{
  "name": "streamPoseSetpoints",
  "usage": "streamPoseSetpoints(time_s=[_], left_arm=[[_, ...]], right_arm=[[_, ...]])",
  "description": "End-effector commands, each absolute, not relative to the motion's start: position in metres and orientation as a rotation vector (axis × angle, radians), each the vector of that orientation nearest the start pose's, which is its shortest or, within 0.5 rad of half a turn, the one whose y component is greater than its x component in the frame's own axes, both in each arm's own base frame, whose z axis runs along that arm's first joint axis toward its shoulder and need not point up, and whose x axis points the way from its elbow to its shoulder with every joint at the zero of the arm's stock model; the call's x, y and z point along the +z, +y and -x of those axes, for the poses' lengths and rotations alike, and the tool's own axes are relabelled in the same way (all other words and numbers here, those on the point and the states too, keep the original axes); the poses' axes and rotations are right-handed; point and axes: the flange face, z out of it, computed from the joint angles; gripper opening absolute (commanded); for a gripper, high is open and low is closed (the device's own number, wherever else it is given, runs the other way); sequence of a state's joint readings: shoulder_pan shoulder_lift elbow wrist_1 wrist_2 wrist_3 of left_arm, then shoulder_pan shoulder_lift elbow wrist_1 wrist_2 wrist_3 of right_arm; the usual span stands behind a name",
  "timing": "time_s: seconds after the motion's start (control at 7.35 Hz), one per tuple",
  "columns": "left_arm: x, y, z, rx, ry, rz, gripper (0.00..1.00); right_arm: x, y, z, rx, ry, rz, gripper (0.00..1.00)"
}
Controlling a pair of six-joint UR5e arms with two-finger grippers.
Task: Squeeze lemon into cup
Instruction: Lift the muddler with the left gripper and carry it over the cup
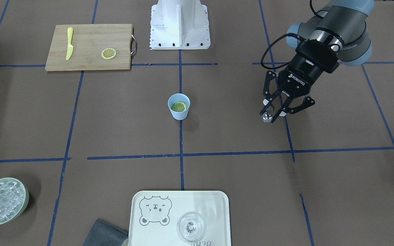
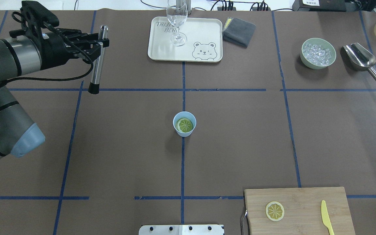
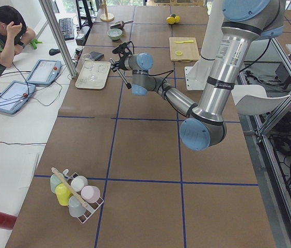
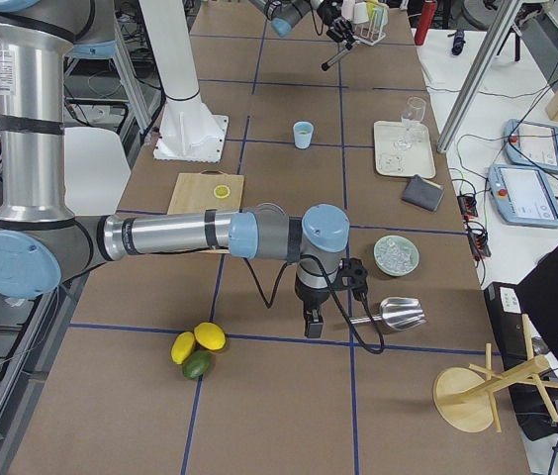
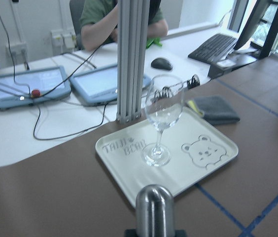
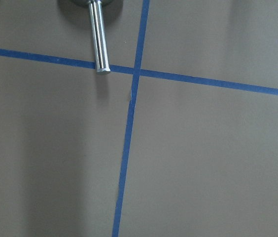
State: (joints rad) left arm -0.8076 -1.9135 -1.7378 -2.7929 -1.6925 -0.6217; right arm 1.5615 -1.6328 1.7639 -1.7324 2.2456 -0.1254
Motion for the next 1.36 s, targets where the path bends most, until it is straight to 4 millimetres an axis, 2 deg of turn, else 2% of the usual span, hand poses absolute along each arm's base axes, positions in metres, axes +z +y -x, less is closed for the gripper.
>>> streamPoseSetpoints(time_s=[0.0,0.14,0.27,0.41,0.54,0.82,0.95,1.09,1.22], left_arm=[[0.225,-0.459,-0.343,0.279,1.402,-1.485,0.00],[0.211,-0.458,-0.348,0.268,1.466,-1.557,0.00],[0.198,-0.447,-0.367,0.232,1.535,-1.609,0.00],[0.189,-0.433,-0.398,0.166,1.589,-1.636,0.00],[0.172,-0.430,-0.423,0.146,1.588,-1.696,0.00],[0.190,-0.414,-0.456,0.185,1.537,-1.762,0.00],[0.200,-0.401,-0.482,0.176,1.479,-1.764,0.00],[0.207,-0.396,-0.494,0.179,1.448,-1.761,0.00],[0.207,-0.394,-0.495,0.172,1.459,-1.775,0.00]], right_arm=[[0.622,-0.452,-0.073,-0.097,-0.695,-0.003,1.00],[0.622,-0.451,-0.077,-0.083,-0.701,-0.006,1.00],[0.622,-0.451,-0.077,-0.081,-0.701,-0.004,1.00],[0.625,-0.447,-0.079,-0.076,-0.703,-0.001,1.00],[0.626,-0.446,-0.084,-0.067,-0.701,-0.002,1.00],[0.626,-0.445,-0.088,-0.055,-0.701,-0.005,1.00],[0.626,-0.444,-0.091,-0.048,-0.701,-0.006,1.00],[0.625,-0.445,-0.092,-0.046,-0.701,-0.010,1.00],[0.625,-0.445,-0.093,-0.044,-0.701,-0.012,1.00]])
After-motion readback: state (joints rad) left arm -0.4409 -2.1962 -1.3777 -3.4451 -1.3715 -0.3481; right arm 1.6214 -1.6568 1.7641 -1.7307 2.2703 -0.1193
